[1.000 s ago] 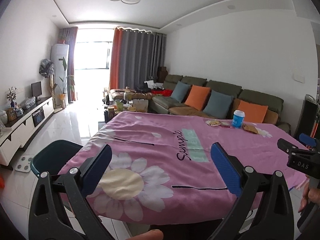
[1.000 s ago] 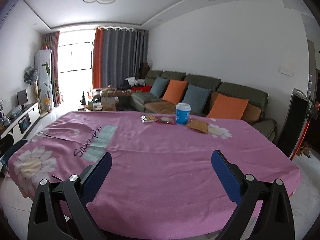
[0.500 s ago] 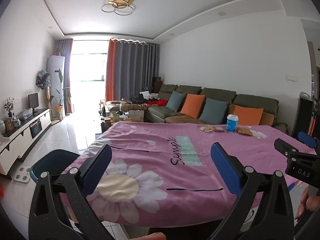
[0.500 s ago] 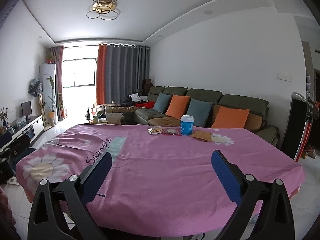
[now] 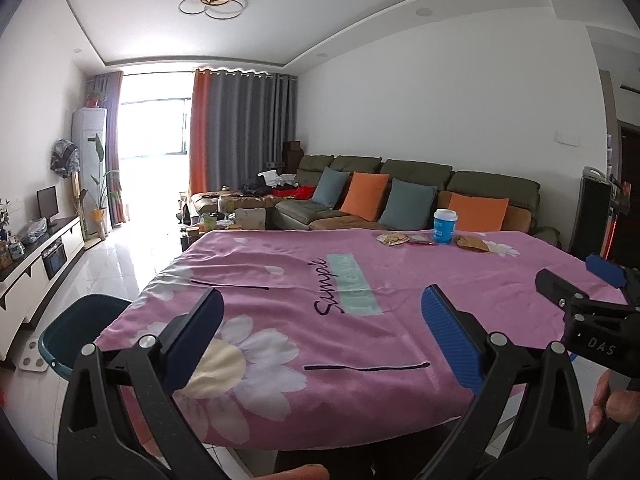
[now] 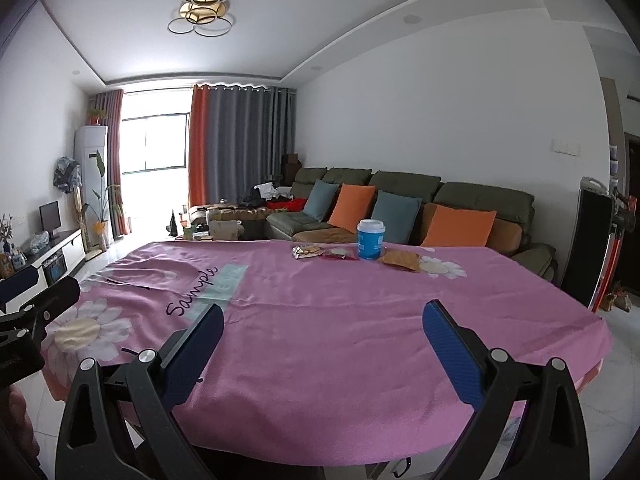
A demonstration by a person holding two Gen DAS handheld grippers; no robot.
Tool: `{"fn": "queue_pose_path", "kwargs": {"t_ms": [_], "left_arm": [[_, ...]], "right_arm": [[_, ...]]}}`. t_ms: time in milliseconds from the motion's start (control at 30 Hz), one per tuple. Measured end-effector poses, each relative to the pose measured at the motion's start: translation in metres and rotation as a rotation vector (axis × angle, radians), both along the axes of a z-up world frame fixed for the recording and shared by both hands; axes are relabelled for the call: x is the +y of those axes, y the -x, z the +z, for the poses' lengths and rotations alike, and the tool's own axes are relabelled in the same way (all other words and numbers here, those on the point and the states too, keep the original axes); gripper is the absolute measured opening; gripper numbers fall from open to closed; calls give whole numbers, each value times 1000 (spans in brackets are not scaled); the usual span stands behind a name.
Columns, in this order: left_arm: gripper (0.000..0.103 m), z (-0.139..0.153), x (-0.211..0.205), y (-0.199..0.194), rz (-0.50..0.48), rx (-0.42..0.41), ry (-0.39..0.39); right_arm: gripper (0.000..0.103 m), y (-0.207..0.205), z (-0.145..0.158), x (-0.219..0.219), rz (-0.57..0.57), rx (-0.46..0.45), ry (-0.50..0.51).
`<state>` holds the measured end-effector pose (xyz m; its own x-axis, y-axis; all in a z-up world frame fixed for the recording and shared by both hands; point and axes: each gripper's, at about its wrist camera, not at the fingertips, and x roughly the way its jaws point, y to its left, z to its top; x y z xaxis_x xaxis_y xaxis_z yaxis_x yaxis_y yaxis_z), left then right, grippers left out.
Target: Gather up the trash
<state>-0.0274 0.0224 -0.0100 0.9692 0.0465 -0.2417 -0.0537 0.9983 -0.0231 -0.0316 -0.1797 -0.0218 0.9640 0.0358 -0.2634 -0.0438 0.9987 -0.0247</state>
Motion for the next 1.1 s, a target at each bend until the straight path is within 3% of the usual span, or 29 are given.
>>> {"fn": "queue_pose_path", "kwargs": {"t_ms": [1100], "left_arm": [[97,0,2,4,-9,-35,17]], "right_arm": [[96,5,3,0,-15,-29,5]]}}
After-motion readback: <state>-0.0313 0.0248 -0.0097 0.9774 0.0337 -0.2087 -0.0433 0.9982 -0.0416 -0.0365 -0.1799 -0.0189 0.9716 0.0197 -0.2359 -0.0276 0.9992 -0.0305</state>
